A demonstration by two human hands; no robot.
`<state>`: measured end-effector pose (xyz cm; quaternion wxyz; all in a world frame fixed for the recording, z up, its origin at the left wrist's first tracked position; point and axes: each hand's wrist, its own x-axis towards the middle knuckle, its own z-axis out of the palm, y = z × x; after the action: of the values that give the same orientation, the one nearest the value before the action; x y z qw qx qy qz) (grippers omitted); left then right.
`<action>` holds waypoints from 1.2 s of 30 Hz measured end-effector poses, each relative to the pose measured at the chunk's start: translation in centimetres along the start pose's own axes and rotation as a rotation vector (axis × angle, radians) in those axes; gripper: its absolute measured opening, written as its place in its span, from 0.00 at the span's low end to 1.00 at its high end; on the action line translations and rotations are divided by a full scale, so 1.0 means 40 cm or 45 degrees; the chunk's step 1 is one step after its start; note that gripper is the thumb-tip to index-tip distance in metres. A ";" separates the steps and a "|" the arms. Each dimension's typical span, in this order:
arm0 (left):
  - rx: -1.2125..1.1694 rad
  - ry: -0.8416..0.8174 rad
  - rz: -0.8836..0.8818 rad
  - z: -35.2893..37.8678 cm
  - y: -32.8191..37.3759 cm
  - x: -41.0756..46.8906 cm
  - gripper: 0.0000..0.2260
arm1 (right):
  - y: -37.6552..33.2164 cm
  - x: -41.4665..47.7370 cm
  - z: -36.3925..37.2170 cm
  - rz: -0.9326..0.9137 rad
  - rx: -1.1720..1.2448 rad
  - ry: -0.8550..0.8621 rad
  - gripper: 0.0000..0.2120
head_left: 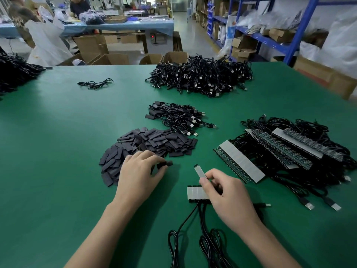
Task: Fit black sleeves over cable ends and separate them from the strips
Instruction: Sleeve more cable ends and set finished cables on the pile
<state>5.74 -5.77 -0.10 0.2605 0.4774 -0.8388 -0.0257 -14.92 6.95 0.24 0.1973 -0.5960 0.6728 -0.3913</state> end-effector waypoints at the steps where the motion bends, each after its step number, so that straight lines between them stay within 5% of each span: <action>1: -0.131 0.037 0.027 -0.004 0.009 -0.017 0.06 | -0.001 0.001 -0.005 -0.010 0.041 -0.006 0.14; 6: -0.571 0.152 0.070 -0.016 0.045 -0.083 0.08 | -0.010 -0.001 -0.016 -0.092 0.142 -0.064 0.14; 24: -0.609 0.129 0.294 0.000 0.020 -0.089 0.07 | -0.017 -0.005 0.000 -0.125 -0.092 -0.154 0.15; 36: -0.687 0.016 0.346 0.001 0.025 -0.094 0.10 | -0.011 -0.003 -0.002 -0.012 0.052 -0.215 0.14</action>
<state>6.46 -2.17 -1.39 0.3842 0.2746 -0.8562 -0.2097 -14.67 7.11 0.58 0.2635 -0.6259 0.6430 -0.3542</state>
